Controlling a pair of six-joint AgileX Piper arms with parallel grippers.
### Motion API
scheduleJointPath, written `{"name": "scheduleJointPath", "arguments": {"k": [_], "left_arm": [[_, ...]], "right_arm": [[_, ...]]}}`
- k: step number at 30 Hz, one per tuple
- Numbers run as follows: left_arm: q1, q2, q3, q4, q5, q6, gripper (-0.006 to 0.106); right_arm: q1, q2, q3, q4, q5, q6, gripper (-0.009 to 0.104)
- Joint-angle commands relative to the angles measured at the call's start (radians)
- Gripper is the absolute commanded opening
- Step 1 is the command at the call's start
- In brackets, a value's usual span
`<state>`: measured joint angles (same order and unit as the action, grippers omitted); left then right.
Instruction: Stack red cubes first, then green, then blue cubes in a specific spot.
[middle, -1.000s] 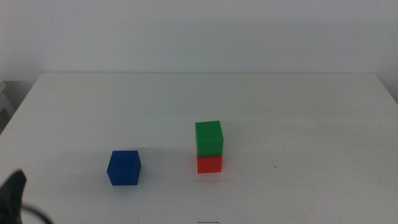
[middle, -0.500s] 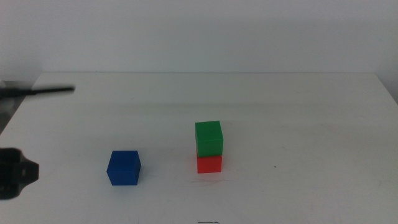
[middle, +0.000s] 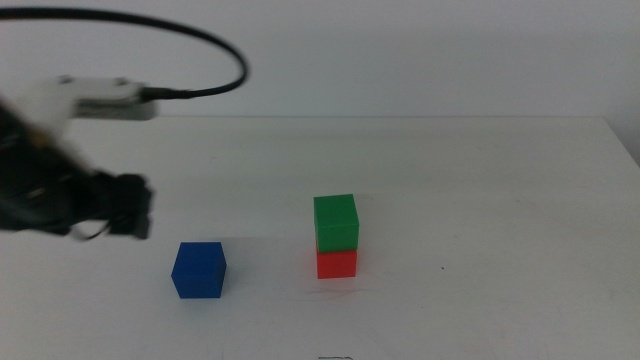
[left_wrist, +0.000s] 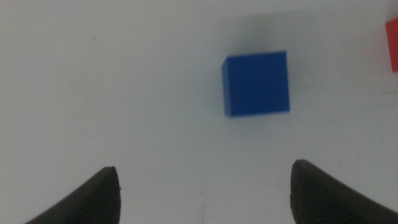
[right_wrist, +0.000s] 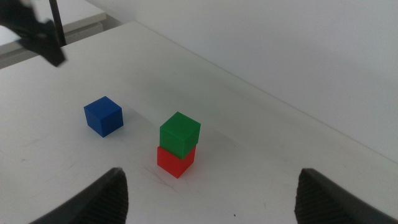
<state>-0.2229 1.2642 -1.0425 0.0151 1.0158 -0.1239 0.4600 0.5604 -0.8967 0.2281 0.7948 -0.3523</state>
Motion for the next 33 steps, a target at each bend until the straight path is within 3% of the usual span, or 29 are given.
{"name": "scheduleJointPath", "arguments": {"k": [1, 6, 13, 26, 33], "left_arm": [[-0.039, 0.06, -0.081, 0.024, -0.027, -0.051, 0.094], [-0.076, 0.214, -0.169, 0.013, -0.027, -0.067, 0.094], [-0.076, 0.369, -0.222, -0.093, -0.029, -0.001, 0.094], [-0.077, 0.516, -0.227, -0.1, -0.036, 0.023, 0.094], [-0.077, 0.564, -0.227, -0.108, -0.081, 0.044, 0.087]], "right_arm": [[-0.006, 0.005, -0.023, 0.001, -0.076, -0.01, 0.078], [-0.006, 0.005, -0.023, 0.001, -0.076, -0.01, 0.078], [-0.006, 0.005, -0.023, 0.001, -0.076, -0.01, 0.078], [-0.006, 0.005, -0.023, 0.001, -0.076, -0.01, 0.078], [-0.006, 0.005, -0.023, 0.001, -0.076, -0.01, 0.078]]}}
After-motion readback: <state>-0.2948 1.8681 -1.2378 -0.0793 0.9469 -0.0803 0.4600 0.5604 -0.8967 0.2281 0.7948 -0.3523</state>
